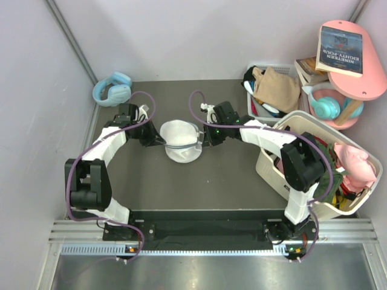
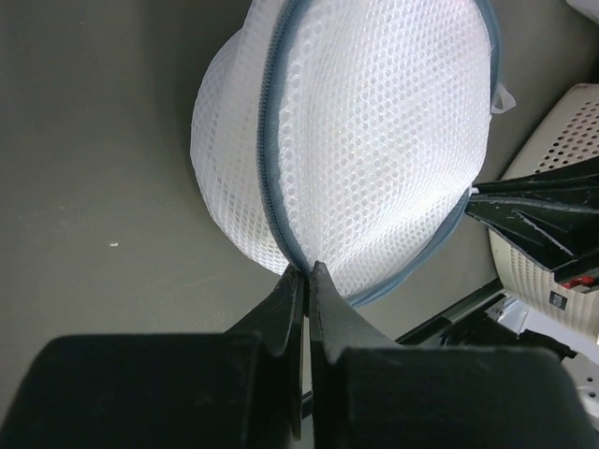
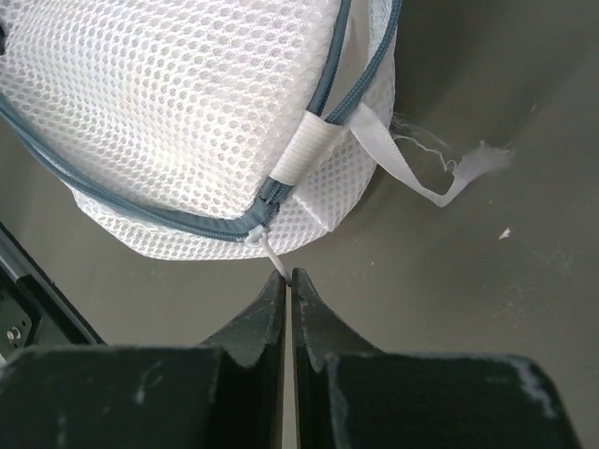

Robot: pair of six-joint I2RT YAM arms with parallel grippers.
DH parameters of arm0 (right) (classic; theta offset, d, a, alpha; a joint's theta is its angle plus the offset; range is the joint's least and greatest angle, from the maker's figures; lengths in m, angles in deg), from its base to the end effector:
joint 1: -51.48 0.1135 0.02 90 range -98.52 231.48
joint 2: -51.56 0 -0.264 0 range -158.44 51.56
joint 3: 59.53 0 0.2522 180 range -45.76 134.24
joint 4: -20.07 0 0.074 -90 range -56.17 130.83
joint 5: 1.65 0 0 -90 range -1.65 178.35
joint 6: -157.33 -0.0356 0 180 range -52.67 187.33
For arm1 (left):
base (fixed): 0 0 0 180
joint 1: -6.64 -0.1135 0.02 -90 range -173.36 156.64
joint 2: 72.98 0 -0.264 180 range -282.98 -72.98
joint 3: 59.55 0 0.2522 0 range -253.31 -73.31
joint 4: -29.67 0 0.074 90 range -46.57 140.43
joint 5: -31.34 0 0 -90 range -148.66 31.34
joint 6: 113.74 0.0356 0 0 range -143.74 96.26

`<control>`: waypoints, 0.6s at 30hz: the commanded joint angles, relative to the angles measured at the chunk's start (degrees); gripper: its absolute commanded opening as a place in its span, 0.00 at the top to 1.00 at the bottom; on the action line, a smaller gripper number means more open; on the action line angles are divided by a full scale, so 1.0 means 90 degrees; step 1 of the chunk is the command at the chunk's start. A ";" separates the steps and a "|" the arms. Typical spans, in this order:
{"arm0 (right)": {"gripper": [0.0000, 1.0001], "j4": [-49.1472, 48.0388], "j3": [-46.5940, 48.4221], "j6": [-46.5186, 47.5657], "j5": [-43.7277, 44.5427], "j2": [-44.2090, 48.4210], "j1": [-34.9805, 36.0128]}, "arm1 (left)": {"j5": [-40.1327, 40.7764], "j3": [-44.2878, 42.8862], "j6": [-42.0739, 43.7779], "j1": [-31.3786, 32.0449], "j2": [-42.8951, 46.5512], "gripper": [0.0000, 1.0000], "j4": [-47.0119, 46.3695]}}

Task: Unzip the laundry bag and remove the bra

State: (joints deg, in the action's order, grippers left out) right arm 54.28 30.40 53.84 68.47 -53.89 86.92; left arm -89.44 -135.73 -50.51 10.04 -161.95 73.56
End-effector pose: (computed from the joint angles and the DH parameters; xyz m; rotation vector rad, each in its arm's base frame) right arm 0.3212 0.2434 0.2185 -0.6410 2.4518 0.7874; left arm 0.3170 -0.0371 0.2342 -0.3145 2.5706 -0.8870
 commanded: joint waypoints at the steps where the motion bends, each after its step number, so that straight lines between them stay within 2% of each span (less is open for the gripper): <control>1: 1.00 0.0345 0.0463 0.0298 0.0226 -0.0090 -0.0237 | 0.0189 -0.0057 0.0454 -0.0153 0.0325 1.00 0.0178; 3: 1.00 0.0413 0.0483 0.0308 0.0197 -0.0071 -0.0227 | 0.0062 -0.0067 0.0435 -0.0153 0.0393 1.00 0.0207; 6: 0.94 0.0579 0.0454 0.0318 0.0314 0.0076 -0.0237 | -0.0036 -0.0096 0.0376 -0.0143 0.0569 0.78 0.0197; 7: 0.89 0.0647 0.0454 0.0328 0.0372 0.0173 -0.0237 | -0.0056 -0.0097 0.0357 -0.0143 0.0617 0.61 0.0217; 8: 0.77 0.0716 0.0444 0.0366 0.0479 0.0232 -0.0237 | -0.0066 -0.0106 0.0347 -0.0153 0.0724 0.52 0.0275; 9: 0.71 0.0871 0.0454 0.0396 0.0538 0.0290 -0.0237 | -0.0066 -0.0106 0.0337 -0.0153 0.0774 0.44 0.0295; 10: 0.61 0.0940 0.0473 0.0425 0.0597 0.0416 -0.0237 | -0.0037 -0.0106 0.0327 -0.0163 0.0822 0.38 0.0333; 11: 0.57 0.1018 0.0493 0.0493 0.0723 0.0505 -0.0237 | -0.0017 -0.0106 0.0327 -0.0172 0.0929 0.31 0.0353; 14: 0.49 0.1437 0.0823 0.0610 0.1035 0.0749 -0.0227 | 0.0206 -0.0097 0.0298 -0.0241 0.1105 0.18 0.0480; 18: 0.46 0.1897 0.1526 0.0757 0.1417 0.0828 -0.0149 | 0.0432 0.0049 0.0249 -0.0542 0.1213 0.16 0.0607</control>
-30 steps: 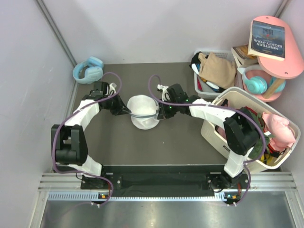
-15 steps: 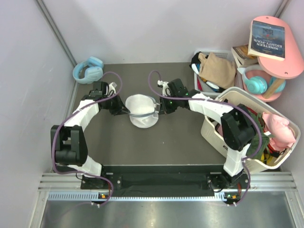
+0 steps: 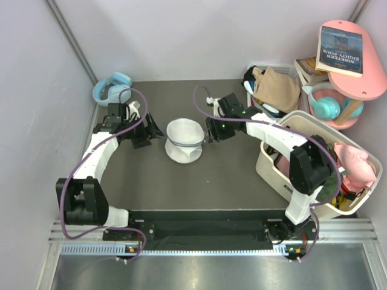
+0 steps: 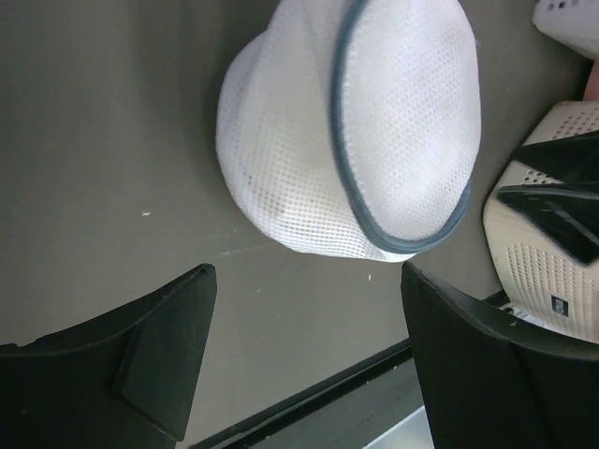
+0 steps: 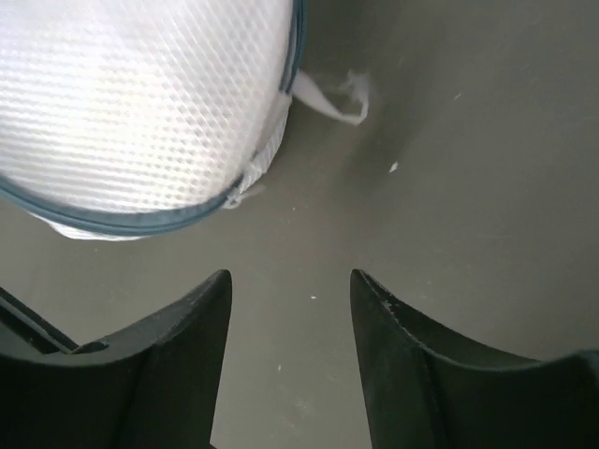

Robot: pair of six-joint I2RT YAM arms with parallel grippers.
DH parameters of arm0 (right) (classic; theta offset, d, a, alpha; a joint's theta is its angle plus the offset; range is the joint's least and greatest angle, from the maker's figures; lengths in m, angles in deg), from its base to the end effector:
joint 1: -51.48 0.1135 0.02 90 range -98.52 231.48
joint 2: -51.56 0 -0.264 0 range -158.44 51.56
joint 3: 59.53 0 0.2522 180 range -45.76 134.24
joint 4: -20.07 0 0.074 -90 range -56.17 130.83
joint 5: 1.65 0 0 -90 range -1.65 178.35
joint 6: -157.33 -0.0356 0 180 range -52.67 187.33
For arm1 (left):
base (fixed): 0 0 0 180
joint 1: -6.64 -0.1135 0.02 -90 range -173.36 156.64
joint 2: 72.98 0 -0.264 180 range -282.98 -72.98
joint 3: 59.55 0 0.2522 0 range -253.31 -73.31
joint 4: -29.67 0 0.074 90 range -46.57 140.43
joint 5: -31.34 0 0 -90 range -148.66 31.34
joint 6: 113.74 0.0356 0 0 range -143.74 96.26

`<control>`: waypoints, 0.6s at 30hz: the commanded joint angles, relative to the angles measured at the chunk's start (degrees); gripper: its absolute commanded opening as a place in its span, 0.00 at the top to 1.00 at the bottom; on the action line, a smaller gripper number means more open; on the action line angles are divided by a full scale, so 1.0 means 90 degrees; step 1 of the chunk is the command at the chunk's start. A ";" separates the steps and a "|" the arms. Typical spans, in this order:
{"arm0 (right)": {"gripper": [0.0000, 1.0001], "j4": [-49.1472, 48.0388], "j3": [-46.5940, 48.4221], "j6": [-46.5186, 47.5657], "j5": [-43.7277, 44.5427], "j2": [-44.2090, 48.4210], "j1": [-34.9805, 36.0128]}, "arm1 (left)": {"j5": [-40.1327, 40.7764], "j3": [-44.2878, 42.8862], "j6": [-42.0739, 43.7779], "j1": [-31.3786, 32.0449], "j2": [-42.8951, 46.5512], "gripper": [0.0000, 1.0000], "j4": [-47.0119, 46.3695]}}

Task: Unzip the laundry bag and remove the bra

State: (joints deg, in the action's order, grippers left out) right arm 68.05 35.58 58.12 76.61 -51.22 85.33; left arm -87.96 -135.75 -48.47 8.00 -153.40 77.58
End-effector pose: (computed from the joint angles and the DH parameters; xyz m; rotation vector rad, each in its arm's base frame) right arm 0.3197 0.2231 0.2474 -0.6366 2.5270 0.5445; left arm 0.2916 -0.0243 0.2723 -0.2855 2.4829 -0.8267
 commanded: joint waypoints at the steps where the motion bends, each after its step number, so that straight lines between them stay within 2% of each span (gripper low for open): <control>1: 0.44 0.0426 0.1097 0.0301 0.0621 0.0512 0.0077 | 0.0296 0.0149 0.0004 -0.0414 0.0264 0.16 0.0160; 5: 0.41 0.0719 0.2101 0.0447 0.0749 0.0200 0.0622 | 0.0248 0.0365 0.0004 -0.0611 0.0293 0.16 0.0170; 11: 0.40 0.0837 0.3401 0.0409 0.0710 -0.0883 0.1345 | 0.0374 0.0511 0.0092 -0.0738 0.0420 0.15 0.0336; 18: 0.40 0.0622 0.4077 0.0399 0.0680 -0.1782 0.1776 | 0.0443 0.0667 0.0150 -0.0845 0.0606 0.14 0.0405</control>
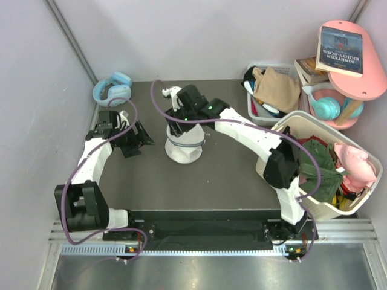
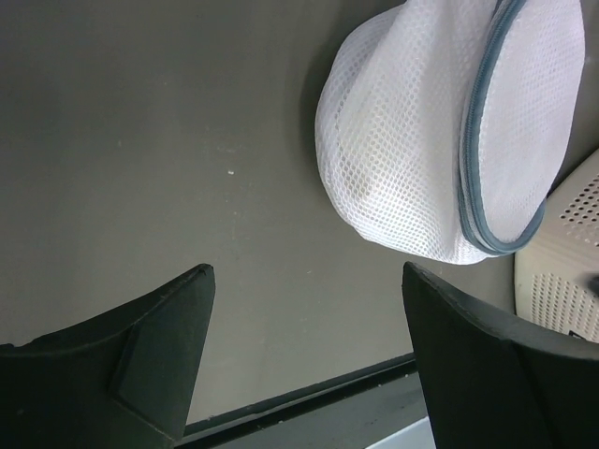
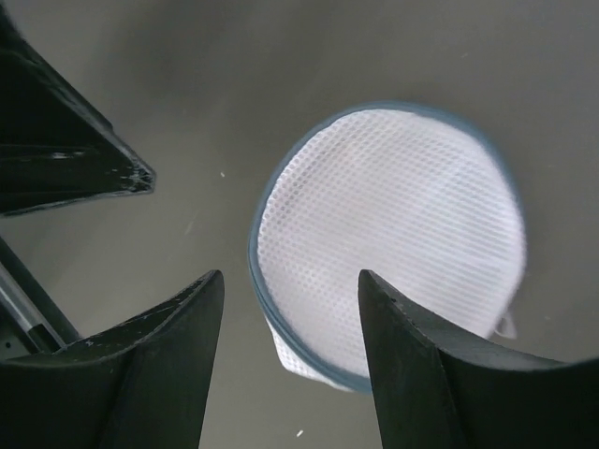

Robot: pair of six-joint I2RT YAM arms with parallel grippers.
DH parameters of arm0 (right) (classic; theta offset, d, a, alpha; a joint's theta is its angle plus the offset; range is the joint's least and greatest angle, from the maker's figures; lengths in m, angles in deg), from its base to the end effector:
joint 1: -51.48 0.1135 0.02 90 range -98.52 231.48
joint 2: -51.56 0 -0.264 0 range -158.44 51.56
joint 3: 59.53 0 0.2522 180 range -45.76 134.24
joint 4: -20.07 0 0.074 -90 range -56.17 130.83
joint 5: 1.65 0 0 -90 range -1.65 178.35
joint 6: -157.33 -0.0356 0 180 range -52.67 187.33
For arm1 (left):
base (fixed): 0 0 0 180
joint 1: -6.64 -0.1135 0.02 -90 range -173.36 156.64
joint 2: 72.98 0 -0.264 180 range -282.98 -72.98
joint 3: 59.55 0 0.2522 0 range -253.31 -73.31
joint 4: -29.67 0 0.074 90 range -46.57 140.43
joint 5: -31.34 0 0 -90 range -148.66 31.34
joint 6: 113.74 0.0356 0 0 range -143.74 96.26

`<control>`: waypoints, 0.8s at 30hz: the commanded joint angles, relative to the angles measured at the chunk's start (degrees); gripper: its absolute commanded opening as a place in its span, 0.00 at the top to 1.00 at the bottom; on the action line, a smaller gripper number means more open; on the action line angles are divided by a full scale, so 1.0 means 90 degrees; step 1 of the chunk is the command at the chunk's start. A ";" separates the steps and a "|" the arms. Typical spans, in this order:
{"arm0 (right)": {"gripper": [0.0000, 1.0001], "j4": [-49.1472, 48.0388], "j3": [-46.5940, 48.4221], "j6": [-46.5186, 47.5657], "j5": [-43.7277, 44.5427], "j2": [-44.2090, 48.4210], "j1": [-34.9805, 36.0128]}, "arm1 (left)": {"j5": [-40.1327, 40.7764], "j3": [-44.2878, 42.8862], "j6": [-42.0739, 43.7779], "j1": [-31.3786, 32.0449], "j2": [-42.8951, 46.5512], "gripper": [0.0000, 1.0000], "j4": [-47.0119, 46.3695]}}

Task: Unzip the laundry bag and remove the bra

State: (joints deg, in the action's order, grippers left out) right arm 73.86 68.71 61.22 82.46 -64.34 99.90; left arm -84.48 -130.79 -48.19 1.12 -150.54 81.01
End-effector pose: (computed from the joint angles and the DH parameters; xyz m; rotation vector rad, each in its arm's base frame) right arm 0.3050 0.3493 0.3325 -0.9049 2.1863 0.5969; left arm 0.2708 0.0106 0.2539 -0.4999 2.5290 -0.7042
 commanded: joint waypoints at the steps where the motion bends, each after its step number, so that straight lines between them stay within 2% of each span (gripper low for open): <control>1: 0.40 -0.0063 0.0396 0.0054 0.0068 -0.0374 0.0186 | 0.0037 0.0145 0.0109 -0.0070 0.0297 0.14 0.0023; 6: 0.40 -0.0102 0.0386 0.0122 0.0234 -0.0667 0.0313 | -0.0011 0.0263 0.0060 -0.0100 0.0366 0.13 -0.0006; 10: 0.44 -0.0083 0.0337 0.0161 0.0254 -0.0746 0.0342 | -0.0011 0.0302 0.0050 -0.0109 0.0424 0.13 -0.0006; 11: 0.46 -0.0092 0.0327 0.0161 0.0254 -0.0746 0.0342 | -0.0021 0.0312 0.0050 -0.0109 0.0424 0.13 -0.0006; 12: 0.56 -0.0092 0.0318 0.0161 0.0254 -0.0755 0.0342 | -0.0012 0.0312 0.0050 -0.0129 0.0434 0.13 -0.0006; 15: 0.75 -0.0151 0.0249 0.0103 0.0235 -0.0707 0.0342 | -0.0050 0.0341 0.0050 -0.0129 0.0454 0.13 -0.0016; 20: 0.85 -0.0229 0.0200 0.0064 0.0010 -0.0736 0.0342 | -0.0109 0.0322 0.0031 -0.0139 0.0463 0.13 -0.0065; 23: 1.00 -0.0278 0.0181 -0.0024 -0.0087 -0.0726 0.0342 | -0.0109 0.0292 0.0021 -0.0139 0.0454 0.13 -0.0064; 24: 1.00 -0.0288 0.0152 -0.0082 -0.0097 -0.0697 0.0342 | -0.0138 0.0292 -0.0008 -0.0139 0.0463 0.13 -0.0084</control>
State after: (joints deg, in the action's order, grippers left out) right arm 73.53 69.08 61.77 83.07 -70.98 102.33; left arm -84.70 -127.84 -48.04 0.29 -148.27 81.19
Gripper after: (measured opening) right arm 0.025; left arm 0.870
